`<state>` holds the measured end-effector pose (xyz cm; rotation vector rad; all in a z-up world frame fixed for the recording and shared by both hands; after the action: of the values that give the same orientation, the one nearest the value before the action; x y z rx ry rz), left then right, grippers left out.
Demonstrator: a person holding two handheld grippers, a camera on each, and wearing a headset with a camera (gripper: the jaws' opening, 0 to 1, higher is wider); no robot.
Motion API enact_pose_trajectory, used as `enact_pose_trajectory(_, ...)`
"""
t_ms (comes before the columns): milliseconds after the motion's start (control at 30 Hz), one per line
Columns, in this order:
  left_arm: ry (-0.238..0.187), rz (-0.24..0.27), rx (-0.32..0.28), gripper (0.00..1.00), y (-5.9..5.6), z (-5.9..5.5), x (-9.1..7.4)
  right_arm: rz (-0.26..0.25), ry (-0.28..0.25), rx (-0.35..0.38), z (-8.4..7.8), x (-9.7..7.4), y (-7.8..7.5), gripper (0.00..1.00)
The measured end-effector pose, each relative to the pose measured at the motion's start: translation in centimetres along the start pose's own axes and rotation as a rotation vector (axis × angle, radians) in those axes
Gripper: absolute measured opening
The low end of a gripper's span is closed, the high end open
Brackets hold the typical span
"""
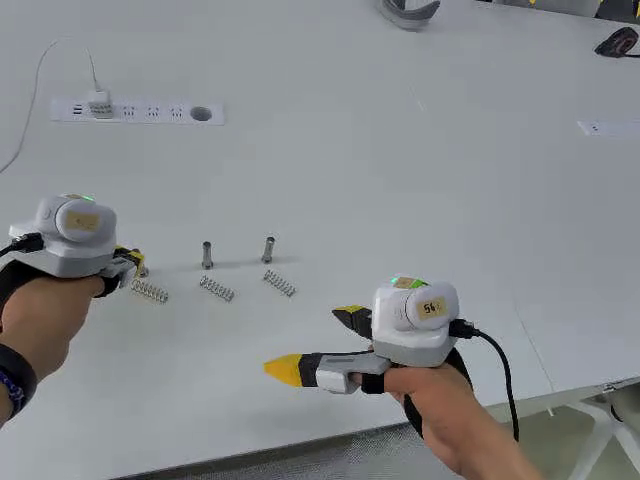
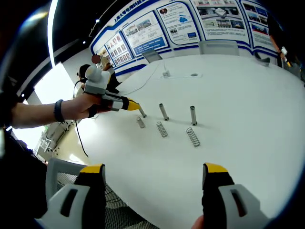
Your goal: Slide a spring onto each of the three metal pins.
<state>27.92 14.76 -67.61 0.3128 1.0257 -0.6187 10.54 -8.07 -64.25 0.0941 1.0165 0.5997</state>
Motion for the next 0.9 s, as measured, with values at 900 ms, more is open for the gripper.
enact_pose_trajectory(900, 0.01, -0.015, -0.026, 0.1, 0.04, -0.08, -0.06, 0.004, 0.001, -0.008, 0.11, -0.11, 0.22, 0.84)
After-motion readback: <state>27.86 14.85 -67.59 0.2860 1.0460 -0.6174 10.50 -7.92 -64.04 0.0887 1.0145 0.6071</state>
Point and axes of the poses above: the centre of the closed fingertips' face, and the gripper's own axes: x roughly forward along the fingers, y roughly to its left, z roughly out of its top, the point moved 6 cm from there along -x, roughly backward along the fingers, and after that the axes turned 14 degrees about y, right-handed, at the moved point
